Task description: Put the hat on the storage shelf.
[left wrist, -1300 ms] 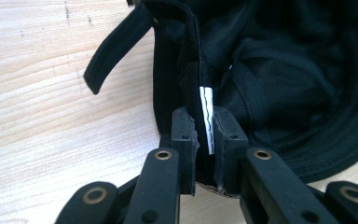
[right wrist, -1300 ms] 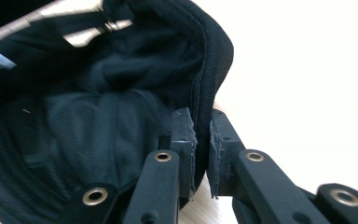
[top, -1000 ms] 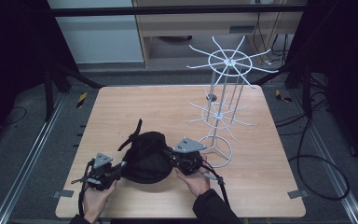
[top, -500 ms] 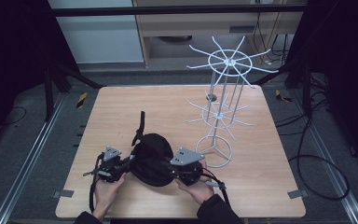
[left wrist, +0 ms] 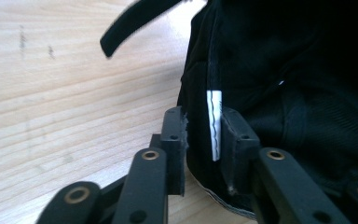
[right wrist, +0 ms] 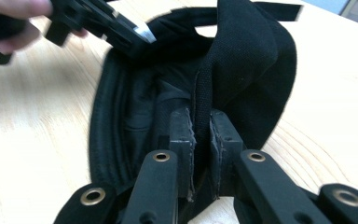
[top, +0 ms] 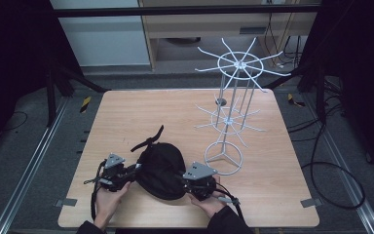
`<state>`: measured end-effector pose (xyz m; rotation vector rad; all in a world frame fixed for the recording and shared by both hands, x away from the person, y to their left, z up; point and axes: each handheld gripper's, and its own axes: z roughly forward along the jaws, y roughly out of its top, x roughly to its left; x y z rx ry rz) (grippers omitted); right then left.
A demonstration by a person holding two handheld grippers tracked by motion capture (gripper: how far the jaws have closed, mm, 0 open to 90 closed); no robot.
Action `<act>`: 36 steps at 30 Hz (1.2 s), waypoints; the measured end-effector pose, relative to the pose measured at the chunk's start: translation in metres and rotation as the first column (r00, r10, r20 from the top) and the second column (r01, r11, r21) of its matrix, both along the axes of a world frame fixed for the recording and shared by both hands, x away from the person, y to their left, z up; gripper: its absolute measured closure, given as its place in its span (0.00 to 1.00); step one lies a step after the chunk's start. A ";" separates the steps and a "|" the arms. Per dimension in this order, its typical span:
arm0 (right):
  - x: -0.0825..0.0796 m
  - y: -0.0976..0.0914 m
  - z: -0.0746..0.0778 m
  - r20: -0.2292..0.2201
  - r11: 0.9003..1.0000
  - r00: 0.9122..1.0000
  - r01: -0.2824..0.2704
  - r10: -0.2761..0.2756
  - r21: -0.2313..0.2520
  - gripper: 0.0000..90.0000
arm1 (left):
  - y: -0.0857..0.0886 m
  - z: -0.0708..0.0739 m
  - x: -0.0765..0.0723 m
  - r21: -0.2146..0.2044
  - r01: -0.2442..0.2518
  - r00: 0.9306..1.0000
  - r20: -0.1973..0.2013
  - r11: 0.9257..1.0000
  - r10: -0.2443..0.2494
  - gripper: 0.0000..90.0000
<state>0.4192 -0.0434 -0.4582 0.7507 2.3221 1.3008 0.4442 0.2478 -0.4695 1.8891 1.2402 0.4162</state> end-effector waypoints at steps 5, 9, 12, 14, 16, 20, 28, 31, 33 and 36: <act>0.001 -0.001 -0.003 -0.004 1.000 1.000 0.018 -0.018 -0.012 0.91 | 0.005 0.011 -0.008 -0.021 -0.008 1.000 0.023 1.000 0.008 0.72; 0.001 -0.001 -0.004 -0.006 0.999 1.000 0.029 -0.029 -0.016 0.91 | 0.007 0.025 -0.018 -0.037 -0.017 0.998 0.060 0.999 0.019 0.70; 0.001 -0.002 -0.004 -0.005 0.999 0.999 0.039 -0.039 -0.015 0.91 | 0.001 0.036 -0.024 -0.048 0.005 0.996 0.093 0.999 -0.001 0.67; 0.001 -0.002 -0.004 -0.005 0.999 0.999 0.040 -0.040 -0.014 0.91 | -0.004 0.041 -0.026 -0.057 0.020 0.994 0.109 0.998 -0.014 0.66; 0.001 -0.002 -0.004 -0.007 0.999 0.999 0.038 -0.038 -0.014 0.91 | -0.012 0.046 -0.028 -0.068 0.041 0.992 0.120 0.997 -0.033 0.63; 0.001 -0.002 -0.004 -0.006 0.999 0.999 0.038 -0.038 -0.015 0.91 | -0.026 0.050 -0.028 -0.089 0.074 0.991 0.120 0.993 -0.064 0.58; 0.000 -0.001 -0.004 -0.003 0.999 0.999 0.035 -0.035 -0.015 0.90 | -0.051 0.048 -0.019 -0.107 0.108 0.990 0.097 0.988 -0.097 0.48; 0.000 -0.001 -0.004 -0.004 0.999 1.000 0.031 -0.031 -0.013 0.90 | -0.056 0.047 -0.016 -0.112 0.106 0.991 0.094 0.988 -0.095 0.44; -0.001 0.000 -0.005 0.001 1.000 1.000 0.026 -0.026 -0.014 0.90 | -0.061 0.046 -0.012 -0.135 0.097 0.993 0.083 0.986 -0.086 0.40; -0.001 0.000 -0.005 0.004 1.000 1.000 0.023 -0.023 -0.014 0.90 | -0.065 0.046 -0.010 -0.145 0.092 0.994 0.076 0.985 -0.081 0.38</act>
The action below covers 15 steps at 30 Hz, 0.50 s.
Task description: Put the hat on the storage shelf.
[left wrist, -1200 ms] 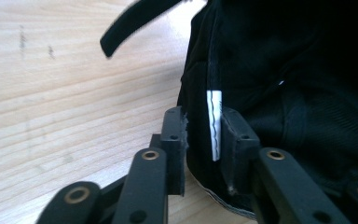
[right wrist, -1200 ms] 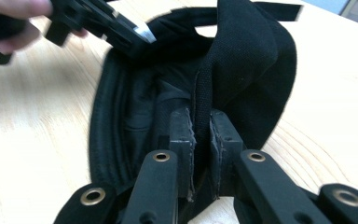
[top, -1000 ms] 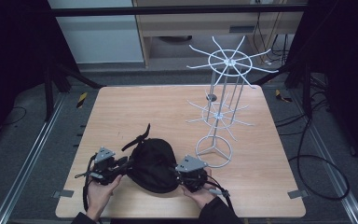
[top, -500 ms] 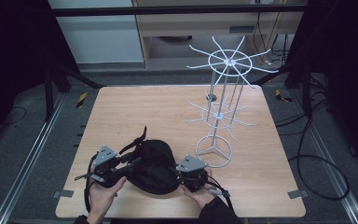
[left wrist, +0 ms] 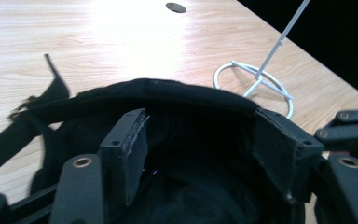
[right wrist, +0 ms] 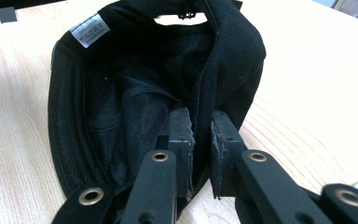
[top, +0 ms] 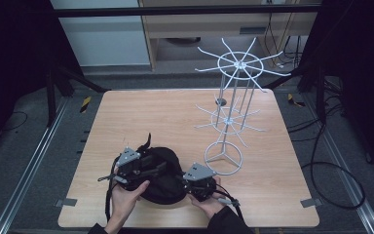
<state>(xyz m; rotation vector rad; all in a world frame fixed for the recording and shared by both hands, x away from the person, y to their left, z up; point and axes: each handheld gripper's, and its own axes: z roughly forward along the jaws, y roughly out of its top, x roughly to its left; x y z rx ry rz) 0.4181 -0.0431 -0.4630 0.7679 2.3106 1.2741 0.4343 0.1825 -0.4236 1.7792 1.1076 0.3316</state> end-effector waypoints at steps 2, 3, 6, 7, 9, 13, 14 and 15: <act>-0.001 0.001 0.000 0.003 1.000 1.000 -0.007 0.007 0.002 0.90 | -0.007 -0.001 0.002 -0.011 -0.007 1.000 -0.009 1.000 0.007 0.35; -0.001 0.001 0.000 0.003 1.000 1.000 -0.007 0.007 0.002 0.90 | -0.007 -0.001 0.002 -0.011 -0.007 1.000 -0.009 1.000 0.007 0.34; -0.001 0.001 0.000 0.005 1.000 1.000 -0.014 0.014 -0.003 0.90 | -0.014 -0.001 0.005 -0.017 -0.035 0.999 -0.011 0.999 0.035 0.32; -0.001 0.002 -0.001 0.006 1.000 1.000 -0.017 0.017 -0.004 0.90 | -0.015 0.000 0.006 -0.019 -0.042 0.999 -0.016 0.999 0.042 0.31; -0.002 0.002 -0.001 0.009 1.000 1.000 -0.023 0.023 -0.005 0.90 | -0.018 0.000 0.007 -0.025 -0.057 0.998 -0.017 0.998 0.057 0.29; -0.003 0.004 -0.002 0.012 0.999 0.999 -0.043 0.043 -0.012 0.90 | -0.022 0.000 0.009 -0.031 -0.079 0.997 -0.022 0.996 0.079 0.26; -0.003 0.005 -0.002 0.013 0.999 0.999 -0.048 0.048 -0.013 0.90 | -0.022 -0.001 0.010 -0.026 -0.081 0.996 -0.024 0.996 0.081 0.26; -0.003 0.005 -0.002 0.014 0.998 0.998 -0.055 0.056 -0.017 0.90 | -0.023 -0.002 0.011 -0.018 -0.080 0.996 -0.027 0.997 0.080 0.26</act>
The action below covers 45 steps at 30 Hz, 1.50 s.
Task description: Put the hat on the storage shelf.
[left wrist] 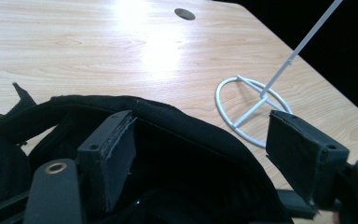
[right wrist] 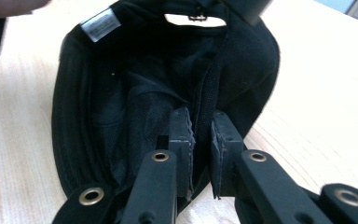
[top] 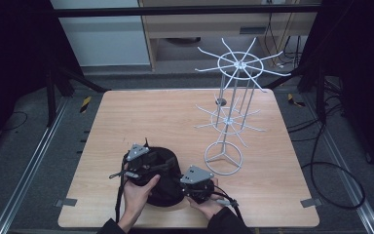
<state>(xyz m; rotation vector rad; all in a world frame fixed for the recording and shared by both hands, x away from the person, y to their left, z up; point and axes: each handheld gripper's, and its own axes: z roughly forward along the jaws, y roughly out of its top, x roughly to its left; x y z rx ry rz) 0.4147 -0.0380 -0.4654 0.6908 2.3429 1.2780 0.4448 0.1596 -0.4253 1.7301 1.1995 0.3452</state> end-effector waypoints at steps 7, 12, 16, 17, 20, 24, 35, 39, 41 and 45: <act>-0.001 0.003 -0.002 -0.017 0.999 0.999 -0.032 0.032 -0.006 0.90 | 0.002 -0.011 0.005 0.008 0.003 0.999 -0.034 1.000 -0.002 0.31; -0.002 0.005 -0.004 -0.024 0.998 0.998 -0.057 0.056 -0.018 0.90 | 0.006 -0.015 0.007 -0.006 -0.007 0.999 -0.052 1.000 0.007 0.47; -0.003 0.007 -0.004 -0.025 0.997 0.997 -0.068 0.068 -0.022 0.90 | 0.010 -0.018 0.009 -0.063 0.010 0.996 -0.083 0.998 -0.016 0.60; -0.003 0.007 -0.005 -0.026 0.997 0.997 -0.069 0.069 -0.023 0.90 | 0.010 -0.020 0.009 -0.076 0.012 0.996 -0.091 0.997 -0.018 0.60; -0.003 0.009 -0.007 -0.031 0.997 0.997 -0.074 0.073 -0.036 0.90 | 0.008 -0.020 0.007 -0.067 0.041 0.995 -0.085 0.997 -0.047 0.73; -0.003 0.010 -0.008 -0.030 0.996 0.997 -0.078 0.077 -0.036 0.89 | 0.007 -0.019 0.005 -0.068 0.062 0.995 -0.079 0.996 -0.068 0.85; -0.010 -0.004 0.010 -0.053 0.989 0.991 -0.119 0.124 0.086 0.67 | 0.010 -0.003 -0.006 -0.122 0.128 0.992 -0.006 0.984 -0.130 0.94; -0.011 -0.012 0.018 -0.061 0.983 0.989 -0.124 0.133 0.133 0.61 | 0.012 0.006 -0.011 -0.124 0.141 0.990 0.031 0.982 -0.138 0.95; -0.013 -0.019 0.025 -0.055 0.978 0.990 -0.122 0.133 0.168 0.60 | 0.014 0.012 -0.014 -0.122 0.151 0.988 0.056 0.981 -0.145 0.95; -0.012 -0.036 0.037 -0.023 0.976 0.996 -0.080 0.087 0.205 0.57 | 0.020 0.023 -0.019 -0.129 0.163 0.984 0.095 0.978 -0.152 0.95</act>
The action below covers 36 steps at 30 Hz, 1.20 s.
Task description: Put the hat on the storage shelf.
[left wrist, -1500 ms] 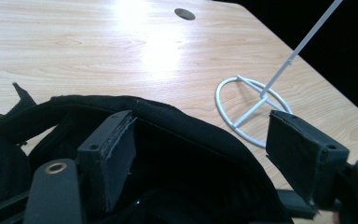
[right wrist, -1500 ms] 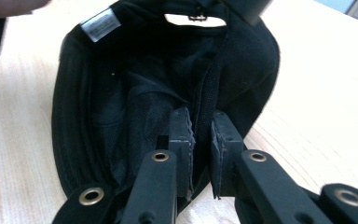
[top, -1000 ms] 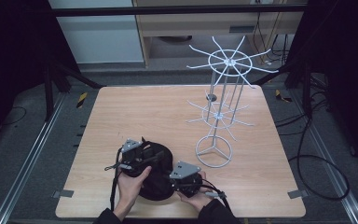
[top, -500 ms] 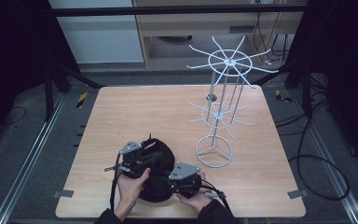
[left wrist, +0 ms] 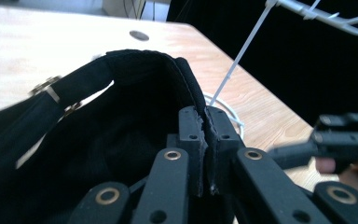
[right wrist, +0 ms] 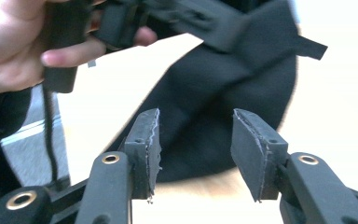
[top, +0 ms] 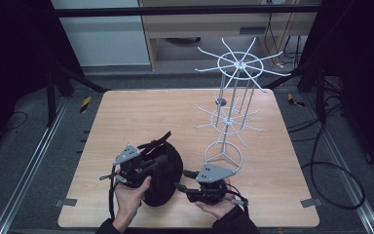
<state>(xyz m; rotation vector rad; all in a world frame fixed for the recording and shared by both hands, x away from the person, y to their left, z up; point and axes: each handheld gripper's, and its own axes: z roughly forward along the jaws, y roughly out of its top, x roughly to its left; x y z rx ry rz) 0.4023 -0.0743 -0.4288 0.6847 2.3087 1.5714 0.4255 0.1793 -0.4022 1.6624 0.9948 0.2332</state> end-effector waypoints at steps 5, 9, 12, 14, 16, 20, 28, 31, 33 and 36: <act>0.012 -0.012 -0.007 -0.032 0.998 0.997 0.069 -0.069 0.012 0.51 | 0.005 0.012 -0.007 -0.003 0.022 0.998 0.053 1.000 -0.022 0.95; 0.016 -0.010 -0.013 -0.042 0.997 0.996 0.081 -0.080 0.005 0.48 | 0.004 0.018 -0.012 -0.012 0.051 0.996 0.077 0.999 -0.050 0.95; 0.017 -0.009 -0.013 -0.037 0.997 0.996 0.079 -0.078 0.009 0.47 | 0.001 0.020 -0.014 -0.012 0.079 0.993 0.087 0.997 -0.077 0.95; 0.020 -0.008 -0.015 -0.044 0.998 0.997 0.065 -0.064 0.022 0.49 | -0.004 0.021 -0.017 0.001 0.095 0.990 0.101 0.996 -0.094 0.95; 0.021 -0.007 -0.015 -0.051 0.998 0.997 0.059 -0.058 0.024 0.54 | -0.005 0.021 -0.017 0.008 0.102 0.989 0.104 0.995 -0.102 0.95; 0.022 -0.005 -0.016 -0.054 0.999 0.998 0.032 -0.031 0.018 0.89 | -0.003 0.022 -0.017 0.006 0.109 0.988 0.109 0.994 -0.109 0.95; 0.017 -0.011 0.001 0.006 0.999 0.999 0.037 -0.037 -0.009 1.00 | 0.002 0.026 -0.017 -0.003 0.105 0.986 0.129 0.994 -0.104 0.95; 0.014 -0.013 0.016 0.047 0.998 0.998 0.051 -0.049 -0.046 1.00 | 0.005 0.027 -0.019 0.003 0.099 0.985 0.140 0.995 -0.099 0.95; 0.014 -0.012 0.019 0.055 0.997 0.997 0.053 -0.050 -0.060 1.00 | 0.007 0.027 -0.020 0.009 0.098 0.985 0.142 0.995 -0.098 0.95; 0.011 -0.007 0.029 0.078 0.990 0.996 0.053 -0.043 -0.131 1.00 | 0.012 0.024 -0.022 0.017 0.086 0.986 0.143 0.996 -0.088 0.95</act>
